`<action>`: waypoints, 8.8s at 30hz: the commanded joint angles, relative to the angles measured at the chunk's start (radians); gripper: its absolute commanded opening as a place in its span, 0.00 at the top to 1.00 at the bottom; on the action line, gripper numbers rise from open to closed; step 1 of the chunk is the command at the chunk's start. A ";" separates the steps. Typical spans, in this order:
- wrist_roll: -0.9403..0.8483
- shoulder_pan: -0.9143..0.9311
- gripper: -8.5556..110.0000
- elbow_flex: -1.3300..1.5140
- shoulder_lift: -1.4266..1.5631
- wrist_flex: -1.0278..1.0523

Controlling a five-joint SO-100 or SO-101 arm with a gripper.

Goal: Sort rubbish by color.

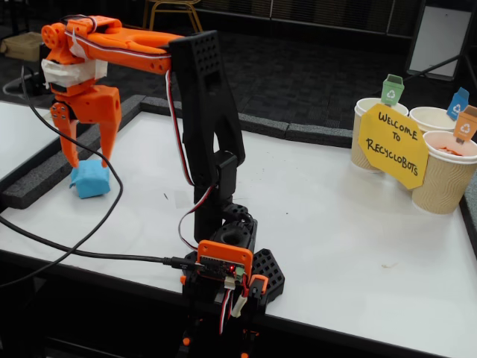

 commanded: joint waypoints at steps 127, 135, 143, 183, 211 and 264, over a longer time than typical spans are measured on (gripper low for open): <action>0.123 0.864 0.93 0.545 1.563 -0.015; 0.172 1.229 0.93 0.658 1.663 -0.067; 0.175 1.497 0.93 0.798 1.798 -0.166; 0.202 1.861 0.93 0.653 1.138 -0.739; 0.189 1.848 0.92 -0.166 0.288 -0.836; 0.201 1.672 0.92 -0.109 0.658 -0.492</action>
